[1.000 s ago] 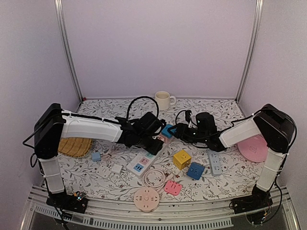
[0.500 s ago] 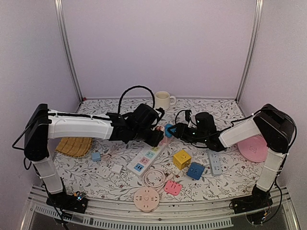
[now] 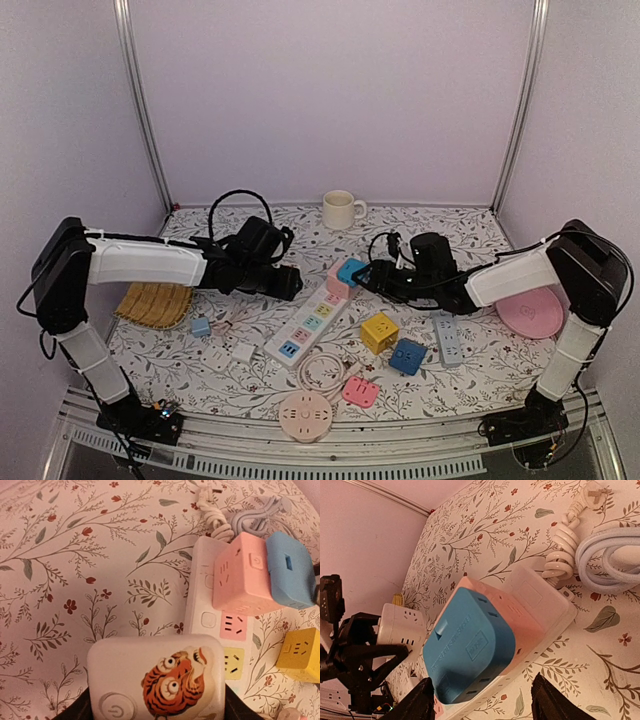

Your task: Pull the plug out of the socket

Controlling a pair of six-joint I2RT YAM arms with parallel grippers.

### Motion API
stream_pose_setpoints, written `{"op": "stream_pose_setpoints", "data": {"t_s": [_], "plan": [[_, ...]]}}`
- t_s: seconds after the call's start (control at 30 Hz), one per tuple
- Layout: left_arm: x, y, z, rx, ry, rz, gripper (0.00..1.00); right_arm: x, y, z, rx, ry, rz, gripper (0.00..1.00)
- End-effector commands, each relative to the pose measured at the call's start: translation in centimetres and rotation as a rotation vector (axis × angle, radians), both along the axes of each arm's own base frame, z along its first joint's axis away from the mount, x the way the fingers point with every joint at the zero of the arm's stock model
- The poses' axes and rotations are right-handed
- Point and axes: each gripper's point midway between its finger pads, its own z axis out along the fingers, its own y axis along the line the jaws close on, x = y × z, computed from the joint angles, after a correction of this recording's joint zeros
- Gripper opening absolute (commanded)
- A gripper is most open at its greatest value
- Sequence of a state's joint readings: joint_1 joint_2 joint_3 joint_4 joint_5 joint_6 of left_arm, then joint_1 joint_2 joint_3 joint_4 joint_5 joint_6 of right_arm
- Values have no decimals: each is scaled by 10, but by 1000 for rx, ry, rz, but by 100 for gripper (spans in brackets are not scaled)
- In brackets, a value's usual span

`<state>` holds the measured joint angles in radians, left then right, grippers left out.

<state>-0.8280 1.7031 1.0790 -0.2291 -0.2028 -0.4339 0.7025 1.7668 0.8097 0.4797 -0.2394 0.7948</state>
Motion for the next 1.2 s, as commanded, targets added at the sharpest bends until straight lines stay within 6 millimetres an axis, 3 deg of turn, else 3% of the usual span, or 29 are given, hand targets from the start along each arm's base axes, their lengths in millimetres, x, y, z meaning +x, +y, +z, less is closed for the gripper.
{"op": "stream_pose_setpoints", "data": {"t_s": [0.0, 0.27, 0.73, 0.83, 1.03, 1.17], "plan": [[22, 4, 20, -217, 25, 31, 38, -17, 3, 17, 33, -5, 55, 68], [43, 22, -5, -351, 143, 78, 38, -27, -3, 37, 90, -21, 54, 68], [35, 42, -48, -329, 243, 132, 46, -31, -7, 38, 107, -13, 44, 68], [33, 49, -52, -307, 244, 151, 53, -31, -7, 39, 109, -14, 43, 68], [27, 61, -57, -273, 237, 185, 82, -32, -7, 39, 109, -16, 46, 68], [25, 64, -51, -273, 227, 186, 89, -32, -7, 41, 113, -16, 45, 68]]}}
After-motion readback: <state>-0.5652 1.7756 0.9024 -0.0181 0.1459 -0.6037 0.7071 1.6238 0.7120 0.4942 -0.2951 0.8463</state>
